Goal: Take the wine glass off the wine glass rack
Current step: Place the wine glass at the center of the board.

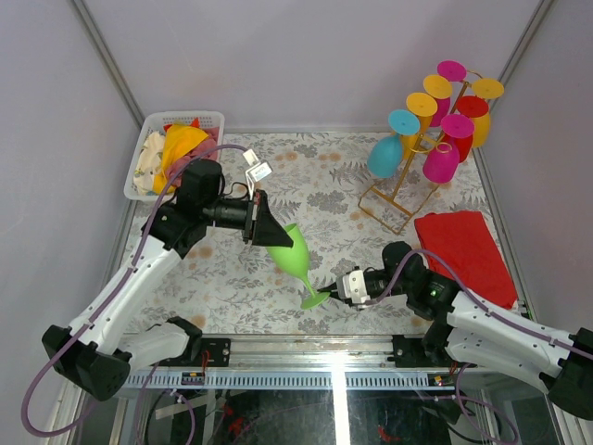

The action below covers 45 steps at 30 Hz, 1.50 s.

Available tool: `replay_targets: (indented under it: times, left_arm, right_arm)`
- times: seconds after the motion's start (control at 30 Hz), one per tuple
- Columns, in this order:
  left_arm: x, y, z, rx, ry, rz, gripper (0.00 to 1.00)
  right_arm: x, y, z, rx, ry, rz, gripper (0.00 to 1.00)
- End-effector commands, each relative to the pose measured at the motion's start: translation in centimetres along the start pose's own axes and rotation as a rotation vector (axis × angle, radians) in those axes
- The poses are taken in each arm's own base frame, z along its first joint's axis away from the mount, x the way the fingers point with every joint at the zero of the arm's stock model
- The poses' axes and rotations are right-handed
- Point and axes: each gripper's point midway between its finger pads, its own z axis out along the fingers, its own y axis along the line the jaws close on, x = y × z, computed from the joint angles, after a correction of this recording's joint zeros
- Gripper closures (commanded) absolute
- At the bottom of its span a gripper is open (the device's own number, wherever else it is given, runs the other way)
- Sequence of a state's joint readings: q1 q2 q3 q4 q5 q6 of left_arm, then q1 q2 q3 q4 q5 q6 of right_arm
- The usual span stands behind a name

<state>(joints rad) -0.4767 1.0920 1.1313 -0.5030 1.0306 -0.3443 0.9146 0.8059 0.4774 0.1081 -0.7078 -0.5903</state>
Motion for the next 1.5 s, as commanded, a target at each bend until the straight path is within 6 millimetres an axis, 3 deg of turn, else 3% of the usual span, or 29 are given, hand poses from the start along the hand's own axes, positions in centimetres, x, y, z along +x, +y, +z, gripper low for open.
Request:
replay_targets:
  times: [0.0,0.37,0.53,0.7,0.8,0.97,1.23,1.47]
  left_arm:
    - [-1.0,0.2,0.4,-0.050,-0.009,0.020,1.00]
    - [-2.0,1.2,0.4,-0.112,-0.039,0.014,1.00]
    - [-3.0,2.8,-0.1,-0.231,-0.088,0.013,1.00]
    - [-5.2,6.1,-1.8,-0.481,-0.198,0.008,1.00]
    - [-6.5,8.5,-3.8,-0.659,-0.289,0.005,1.00]
    - [-6.9,12.9,-6.9,-0.934,-0.378,-0.031,1.00]
    - [-6.5,19.4,-6.7,-1.141,-0.344,-0.127,1.00]
    - [-8.2,23.7,-6.6,-1.272,-0.349,-0.135,1.00]
  right_arm:
    - [-1.2,-2.5,-0.6,0.145,-0.020,0.082,0.89]
    - [-2.3,-1.8,-1.1,0.131,-0.070,0.100,0.63]
    - [-3.0,-1.6,-1.5,0.137,-0.089,0.100,0.53]
    - [-2.5,-1.9,-2.1,0.184,-0.064,0.140,0.44]
    - [-2.0,-2.1,-2.4,0.220,-0.051,0.174,0.28]
    - [-2.5,-3.1,-3.2,0.316,-0.068,0.274,0.16]
    - [-5.0,-6.6,-5.2,0.524,-0.120,0.515,0.02]
    - [-5.1,-7.2,-5.4,0.535,-0.050,0.596,0.01]
